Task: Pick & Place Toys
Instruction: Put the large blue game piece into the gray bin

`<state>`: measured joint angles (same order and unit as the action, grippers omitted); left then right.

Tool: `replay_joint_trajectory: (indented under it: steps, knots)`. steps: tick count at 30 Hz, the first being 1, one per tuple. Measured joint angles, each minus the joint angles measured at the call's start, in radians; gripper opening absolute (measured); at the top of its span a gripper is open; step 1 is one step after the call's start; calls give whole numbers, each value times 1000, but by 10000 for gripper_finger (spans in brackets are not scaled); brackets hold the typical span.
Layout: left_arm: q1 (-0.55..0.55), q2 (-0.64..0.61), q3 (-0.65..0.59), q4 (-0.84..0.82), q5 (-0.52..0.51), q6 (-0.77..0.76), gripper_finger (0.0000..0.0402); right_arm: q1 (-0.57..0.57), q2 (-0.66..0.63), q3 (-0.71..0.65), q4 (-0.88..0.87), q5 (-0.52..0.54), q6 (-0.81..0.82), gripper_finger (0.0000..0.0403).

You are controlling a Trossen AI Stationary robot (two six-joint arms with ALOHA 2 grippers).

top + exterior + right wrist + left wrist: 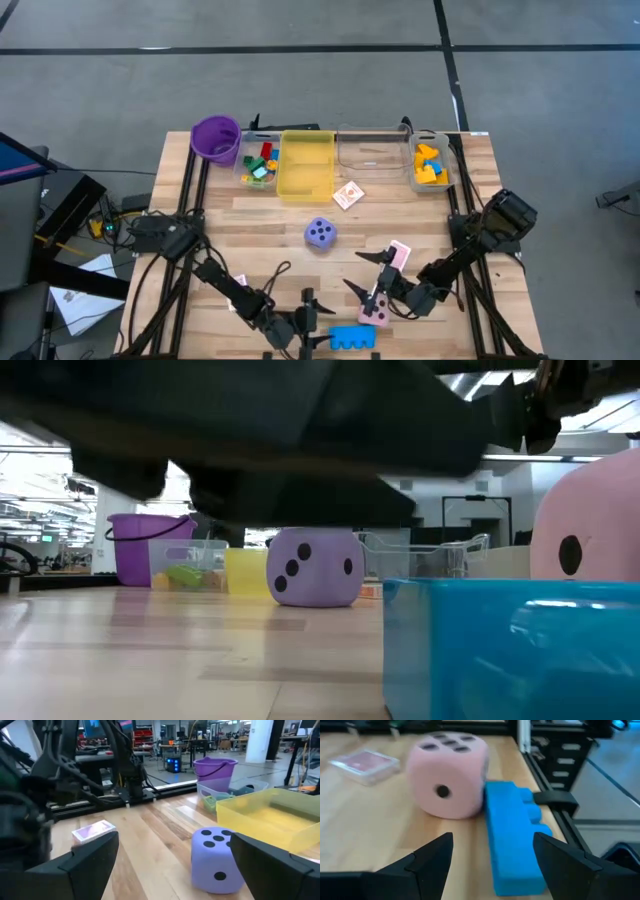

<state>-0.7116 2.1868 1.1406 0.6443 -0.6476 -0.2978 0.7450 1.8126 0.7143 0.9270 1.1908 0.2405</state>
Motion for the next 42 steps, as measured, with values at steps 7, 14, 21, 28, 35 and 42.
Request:
replay_joint_trajectory:
  steps: [7,14,21,28,35,42]
  knots:
    - [-2,34,10,0,79,-2,269,-13,1,0,-21,0,24,375]
    - [-9,34,10,-10,142,-22,269,-7,2,0,-62,-15,113,375]
    - [-11,36,10,-28,150,-22,269,12,2,0,-117,-18,224,375]
    - [-4,36,10,-39,113,-22,269,15,2,0,-122,-19,268,375]
    - [28,36,11,-109,-89,-50,269,15,2,0,-130,-19,269,375]
    - [61,36,10,-133,110,-108,269,12,2,0,-148,-19,267,375]
